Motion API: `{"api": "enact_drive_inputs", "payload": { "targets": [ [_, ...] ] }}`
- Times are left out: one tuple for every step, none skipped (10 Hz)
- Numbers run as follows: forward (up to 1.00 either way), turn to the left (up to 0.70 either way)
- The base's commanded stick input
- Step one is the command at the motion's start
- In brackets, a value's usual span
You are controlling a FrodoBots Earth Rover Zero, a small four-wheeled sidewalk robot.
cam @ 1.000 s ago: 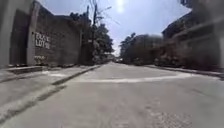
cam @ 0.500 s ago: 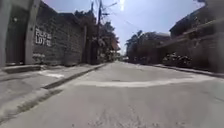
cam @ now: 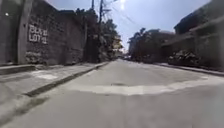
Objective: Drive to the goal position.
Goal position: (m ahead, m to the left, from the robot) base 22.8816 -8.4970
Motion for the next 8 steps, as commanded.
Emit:
{"api": "enact_drive_inputs", "payload": {
  "targets": [
    [1.00, 0.02],
    [1.00, 0.02],
    [1.00, 0.02],
    [1.00, 0.02],
    [1.00, 0.02],
    [1.00, 0.02],
    [1.00, 0.02],
    [1.00, 0.02]
  ]
}}
